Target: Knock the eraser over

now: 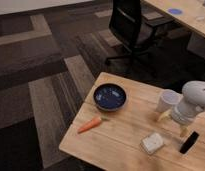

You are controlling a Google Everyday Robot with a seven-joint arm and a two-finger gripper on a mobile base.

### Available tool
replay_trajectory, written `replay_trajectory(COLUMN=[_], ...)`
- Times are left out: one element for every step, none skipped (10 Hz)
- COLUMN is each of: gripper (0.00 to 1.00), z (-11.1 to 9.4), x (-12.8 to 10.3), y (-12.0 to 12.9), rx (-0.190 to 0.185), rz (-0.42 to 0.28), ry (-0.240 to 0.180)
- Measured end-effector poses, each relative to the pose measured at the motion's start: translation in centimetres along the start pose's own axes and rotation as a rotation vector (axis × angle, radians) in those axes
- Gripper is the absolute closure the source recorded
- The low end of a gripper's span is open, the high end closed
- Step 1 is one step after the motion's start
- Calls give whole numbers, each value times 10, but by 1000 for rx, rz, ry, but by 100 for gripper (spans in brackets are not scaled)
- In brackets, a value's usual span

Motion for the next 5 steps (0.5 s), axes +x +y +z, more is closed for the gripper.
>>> replay_trajectory(gripper=[35, 35, 35, 35, 35], z=[-2, -4, -11, -15, -18], x=[1, 2, 5, 6, 9], y=[-8, -12, -22, -27, -33], rx=[5, 6, 7, 8, 9], rz=[22, 36, 68, 79, 93], ry=[-4, -10, -27, -34, -42])
